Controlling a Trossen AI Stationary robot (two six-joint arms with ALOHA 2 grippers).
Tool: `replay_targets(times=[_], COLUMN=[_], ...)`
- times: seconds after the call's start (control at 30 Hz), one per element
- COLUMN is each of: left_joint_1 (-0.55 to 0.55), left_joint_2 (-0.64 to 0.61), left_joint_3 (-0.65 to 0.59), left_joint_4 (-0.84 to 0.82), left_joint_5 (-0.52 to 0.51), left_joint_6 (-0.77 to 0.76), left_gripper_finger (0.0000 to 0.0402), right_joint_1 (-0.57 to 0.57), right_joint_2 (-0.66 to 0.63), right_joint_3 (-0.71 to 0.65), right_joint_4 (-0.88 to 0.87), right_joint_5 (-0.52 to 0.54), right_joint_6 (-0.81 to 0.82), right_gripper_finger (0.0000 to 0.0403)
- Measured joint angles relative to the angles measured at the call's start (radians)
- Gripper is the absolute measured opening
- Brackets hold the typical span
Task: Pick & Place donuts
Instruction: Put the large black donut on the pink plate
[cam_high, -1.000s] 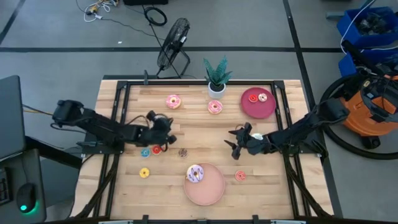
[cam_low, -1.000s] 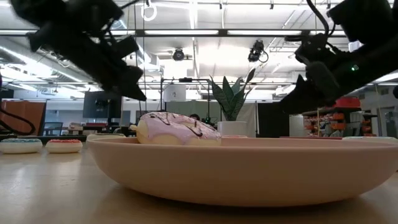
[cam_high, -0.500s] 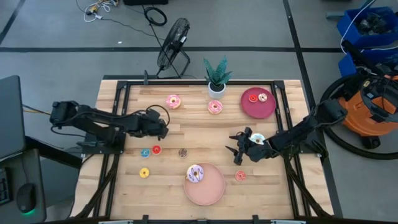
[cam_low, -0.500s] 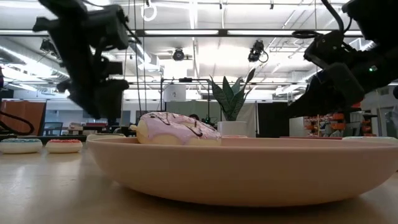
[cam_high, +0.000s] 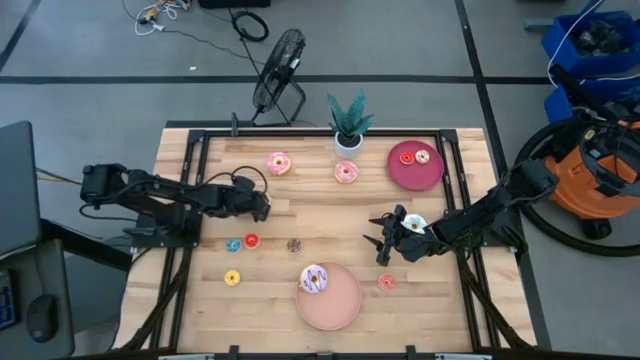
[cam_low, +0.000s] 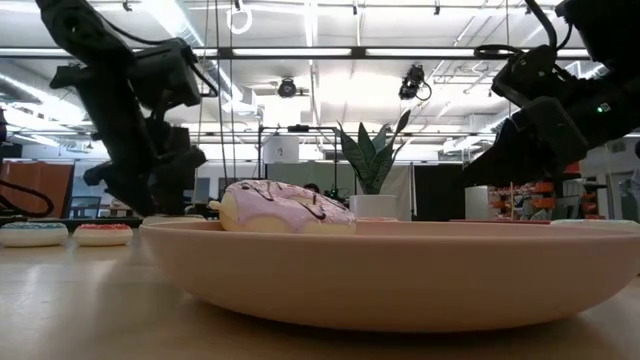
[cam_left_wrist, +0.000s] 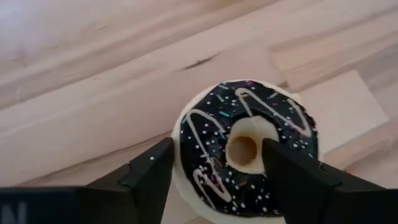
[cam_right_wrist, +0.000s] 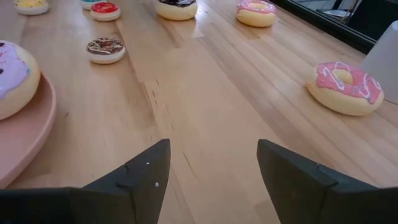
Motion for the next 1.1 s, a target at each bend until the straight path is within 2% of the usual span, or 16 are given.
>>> replay_targets(times=[0.27, 0.53, 0.63, 0.77, 0.83, 0.97, 1.1], left_joint_1=[0.004, -0.023, -0.066, -0.137, -0.166, -0.200, -0.229], left_joint_2=[0.001, 0.001, 0.001, 0.026, 0.064, 0.184, 0.325], left_joint_3=[0.001, 0.133, 0.204, 0.276, 0.321, 0.430, 0.557], left_joint_4=[0.026, 0.035, 0.094, 0.267, 0.319, 0.312, 0.309], left_joint_5=[0.007, 0.013, 0.014, 0.015, 0.028, 0.046, 0.123], left_joint_6=[0.087, 0.274, 0.386, 0.573, 0.636, 0.704, 0.781], left_gripper_finger=[0.0188, 0.0107, 0.0086, 0.0072, 0.0070, 0.0069, 0.0069], right_joint_1=[0.000, 0.000, 0.008, 0.030, 0.039, 0.059, 0.097], right_joint_2=[0.000, 0.000, 0.000, -0.001, -0.005, -0.034, -0.092], right_joint_3=[0.000, 0.000, 0.000, 0.000, 0.001, 0.001, 0.001], right_joint_4=[0.001, 0.001, 0.001, 0.001, -0.005, -0.025, -0.070], right_joint_5=[0.000, 0.000, 0.001, 0.001, 0.002, 0.009, 0.008], right_joint_6=[0.000, 0.000, 0.003, -0.001, -0.002, -0.003, 0.003], right_gripper_finger=[0.0252, 0.0252, 0.0252, 0.0252, 0.0252, 0.0252, 0.0252])
